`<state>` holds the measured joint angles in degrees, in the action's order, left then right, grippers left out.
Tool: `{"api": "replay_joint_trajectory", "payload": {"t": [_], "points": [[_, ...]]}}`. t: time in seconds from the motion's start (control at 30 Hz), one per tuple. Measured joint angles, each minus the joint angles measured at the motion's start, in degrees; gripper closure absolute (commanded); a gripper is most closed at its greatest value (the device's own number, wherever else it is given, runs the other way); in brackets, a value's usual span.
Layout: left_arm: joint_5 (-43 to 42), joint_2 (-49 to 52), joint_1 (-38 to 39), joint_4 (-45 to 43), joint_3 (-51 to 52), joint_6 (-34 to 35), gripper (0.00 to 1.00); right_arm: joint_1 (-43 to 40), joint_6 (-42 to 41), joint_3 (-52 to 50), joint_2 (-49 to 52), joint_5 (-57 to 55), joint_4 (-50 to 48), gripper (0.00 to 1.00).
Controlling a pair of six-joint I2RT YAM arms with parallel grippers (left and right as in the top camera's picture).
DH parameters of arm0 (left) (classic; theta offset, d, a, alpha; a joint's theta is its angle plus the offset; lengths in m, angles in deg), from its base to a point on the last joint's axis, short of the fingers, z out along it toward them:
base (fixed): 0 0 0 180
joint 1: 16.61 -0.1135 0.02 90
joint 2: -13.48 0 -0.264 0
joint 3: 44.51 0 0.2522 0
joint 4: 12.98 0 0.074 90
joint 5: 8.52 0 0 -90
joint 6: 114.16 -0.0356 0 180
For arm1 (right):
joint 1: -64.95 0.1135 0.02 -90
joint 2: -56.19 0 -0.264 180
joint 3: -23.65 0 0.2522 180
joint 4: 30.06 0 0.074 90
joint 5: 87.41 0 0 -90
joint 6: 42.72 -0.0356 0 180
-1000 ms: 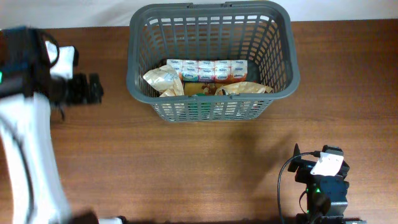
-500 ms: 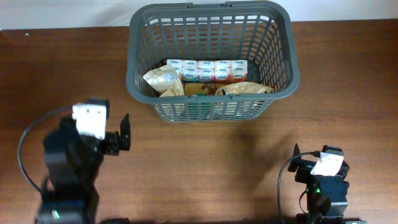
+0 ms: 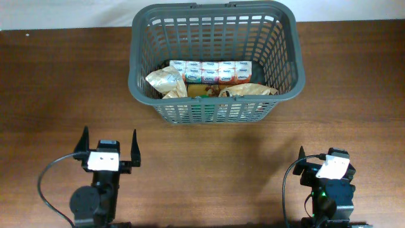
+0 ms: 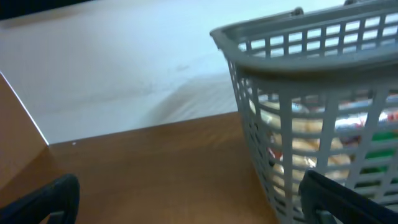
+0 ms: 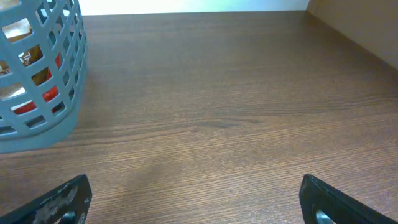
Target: Pack container
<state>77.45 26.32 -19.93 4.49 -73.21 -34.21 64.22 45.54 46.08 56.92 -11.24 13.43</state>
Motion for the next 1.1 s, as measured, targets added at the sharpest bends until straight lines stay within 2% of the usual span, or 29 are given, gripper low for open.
{"api": "replay_joint_trajectory", "payload": {"t": [0.43,1.1], "points": [[-0.02,-10.54,1.92,-4.07,13.33,0.0,0.01,0.0,-0.02,0.0,0.0,0.0,0.0,0.01],[0.0,-11.91,5.18,0.44,13.99,0.0,0.01,0.0,0.0,0.0,0.0,0.0,0.0,0.01]]}}
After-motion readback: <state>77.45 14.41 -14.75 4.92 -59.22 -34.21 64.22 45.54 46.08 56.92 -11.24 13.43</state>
